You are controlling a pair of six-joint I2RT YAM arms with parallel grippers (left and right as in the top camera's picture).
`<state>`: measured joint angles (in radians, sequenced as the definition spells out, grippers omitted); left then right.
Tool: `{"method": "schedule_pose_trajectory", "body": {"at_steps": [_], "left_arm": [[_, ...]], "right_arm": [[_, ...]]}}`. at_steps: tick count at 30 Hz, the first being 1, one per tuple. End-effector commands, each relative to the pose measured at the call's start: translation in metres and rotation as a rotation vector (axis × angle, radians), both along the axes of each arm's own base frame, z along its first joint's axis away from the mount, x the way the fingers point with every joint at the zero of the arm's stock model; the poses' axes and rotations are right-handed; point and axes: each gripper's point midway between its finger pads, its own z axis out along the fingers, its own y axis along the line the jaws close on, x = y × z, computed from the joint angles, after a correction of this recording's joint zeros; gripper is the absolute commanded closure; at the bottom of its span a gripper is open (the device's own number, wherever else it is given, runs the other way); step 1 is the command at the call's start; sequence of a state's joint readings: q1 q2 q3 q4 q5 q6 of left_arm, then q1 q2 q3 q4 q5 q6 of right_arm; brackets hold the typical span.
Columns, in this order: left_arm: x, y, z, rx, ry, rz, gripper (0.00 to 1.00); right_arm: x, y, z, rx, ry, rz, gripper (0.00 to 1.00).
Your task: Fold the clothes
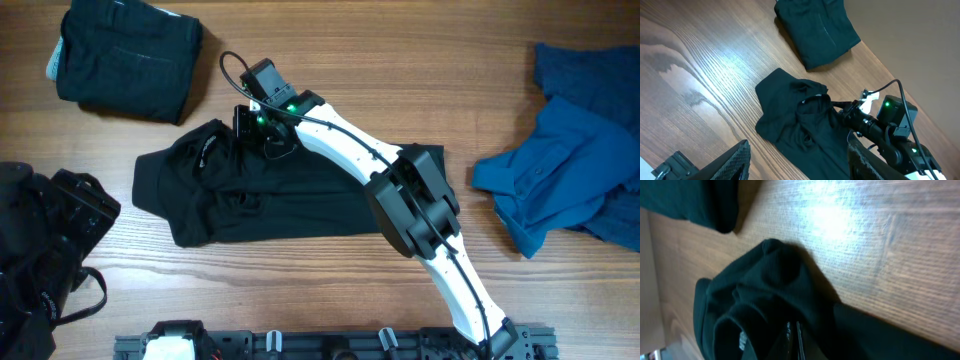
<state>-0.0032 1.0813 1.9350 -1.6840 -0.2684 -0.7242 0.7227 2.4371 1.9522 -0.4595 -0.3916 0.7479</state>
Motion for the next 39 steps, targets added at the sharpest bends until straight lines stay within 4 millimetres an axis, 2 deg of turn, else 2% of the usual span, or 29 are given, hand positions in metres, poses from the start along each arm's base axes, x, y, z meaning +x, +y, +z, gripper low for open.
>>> {"method": "schedule_pose_trajectory", "body": {"at_steps": [1,5,8,16,23,32,34,36,39], "left_arm": [[-0.002,0.004,0.003,-0.001,-0.015,0.029,0.36],[-0.001,0.004,0.003,-0.001,-0.013,0.029,0.32],[-0.001,0.004,0.003,-0.001,-0.013,0.029,0.3],[-0.001,0.004,0.003,-0.001,-0.012,0.029,0.28],[0.0,0.004,0.002,-0.001,-0.007,0.029,0.27],[0.011,0.004,-0.005,0.0,0.033,0.029,0.26],[0.014,0.004,-0.006,0.002,0.044,0.026,0.23],[0.017,0.004,-0.008,0.01,0.056,0.017,0.15],[0.02,0.004,-0.01,0.029,0.077,-0.005,0.11]], "right_arm": [[-0.021,0.011,-0.006,0.009,0.045,0.066,0.96],[-0.04,0.013,-0.009,-0.002,0.098,0.105,0.96],[-0.055,0.021,-0.005,0.032,0.112,0.183,0.96],[-0.066,0.028,0.001,0.076,0.128,0.24,0.96],[-0.09,0.036,0.014,0.16,0.216,0.323,0.96],[-0.13,0.029,-0.001,0.053,0.308,0.37,0.96],[-0.132,0.027,-0.005,0.017,0.306,0.354,0.96],[-0.129,0.021,-0.007,-0.042,0.286,0.318,0.96],[-0.114,0.002,0.002,-0.163,0.204,0.23,0.96]]}}
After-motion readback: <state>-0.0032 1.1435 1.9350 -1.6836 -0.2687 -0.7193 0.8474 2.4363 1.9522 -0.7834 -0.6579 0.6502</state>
